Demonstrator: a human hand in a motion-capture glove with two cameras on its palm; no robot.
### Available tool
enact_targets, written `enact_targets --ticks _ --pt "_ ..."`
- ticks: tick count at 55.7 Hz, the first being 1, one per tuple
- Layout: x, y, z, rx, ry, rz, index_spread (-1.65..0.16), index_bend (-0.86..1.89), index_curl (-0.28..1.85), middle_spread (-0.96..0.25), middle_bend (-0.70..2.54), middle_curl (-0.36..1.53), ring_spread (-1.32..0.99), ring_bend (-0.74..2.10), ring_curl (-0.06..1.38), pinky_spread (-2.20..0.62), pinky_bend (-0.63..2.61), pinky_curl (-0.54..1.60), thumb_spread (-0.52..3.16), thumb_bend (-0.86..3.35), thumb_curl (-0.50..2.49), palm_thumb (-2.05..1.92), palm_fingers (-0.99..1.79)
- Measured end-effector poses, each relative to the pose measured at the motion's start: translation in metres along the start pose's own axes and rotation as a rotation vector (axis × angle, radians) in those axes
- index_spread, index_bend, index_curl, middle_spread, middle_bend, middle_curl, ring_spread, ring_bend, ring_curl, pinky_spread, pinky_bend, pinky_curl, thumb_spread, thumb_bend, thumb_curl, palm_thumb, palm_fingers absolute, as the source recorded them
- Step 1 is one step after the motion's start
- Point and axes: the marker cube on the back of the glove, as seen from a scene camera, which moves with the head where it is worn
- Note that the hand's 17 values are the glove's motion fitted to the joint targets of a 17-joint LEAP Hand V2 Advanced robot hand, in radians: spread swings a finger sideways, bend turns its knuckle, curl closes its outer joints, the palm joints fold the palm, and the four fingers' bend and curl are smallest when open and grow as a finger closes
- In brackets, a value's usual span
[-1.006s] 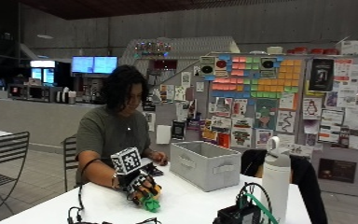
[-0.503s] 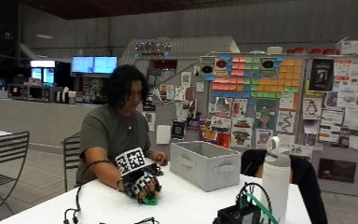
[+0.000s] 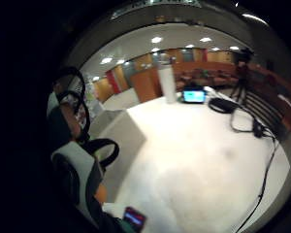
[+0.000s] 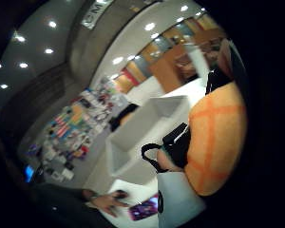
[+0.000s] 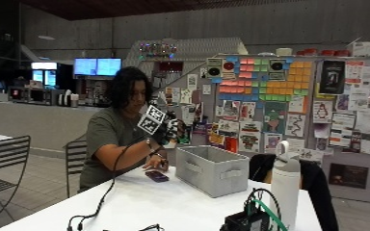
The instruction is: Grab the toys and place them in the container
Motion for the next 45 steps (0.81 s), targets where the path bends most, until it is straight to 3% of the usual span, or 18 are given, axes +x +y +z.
enact_targets --ticks 12,31,37,41,45 --pt "-0.055 -0.038 0.057 -0.089 -0.068 -0.042 -0.47 0.47 0.87 -0.48 0.99 0.84 -0.45 1.19 0.59 -0.44 1.14 0.52 0.54 0.05 0.85 0.63 1.08" --pt "-0.053 -0.039 0.119 -0.23 -0.161 -0.029 -0.48 0.42 1.02 -0.48 0.93 0.93 -0.44 1.17 0.61 -0.44 1.15 0.52 0.54 -0.01 0.95 0.59 0.95" --pt "-0.054 -0.034 0.134 -0.38 -0.212 -0.042 -0.46 0.24 1.02 -0.46 0.76 0.89 -0.41 1.14 0.6 -0.4 1.14 0.5 0.72 -0.04 0.91 0.48 0.64" --pt "-0.058 -0.028 0.139 -0.442 -0.223 -0.037 -0.47 0.28 0.98 -0.39 0.62 0.83 -0.33 0.85 0.55 -0.24 1.08 0.51 0.92 -0.15 0.75 0.09 0.07" --pt "-0.054 -0.025 0.133 -0.444 -0.176 -0.058 -0.49 0.33 0.92 -0.33 0.52 0.77 -0.29 0.64 0.46 -0.15 1.0 0.45 0.99 -0.11 0.66 -0.04 -0.08"
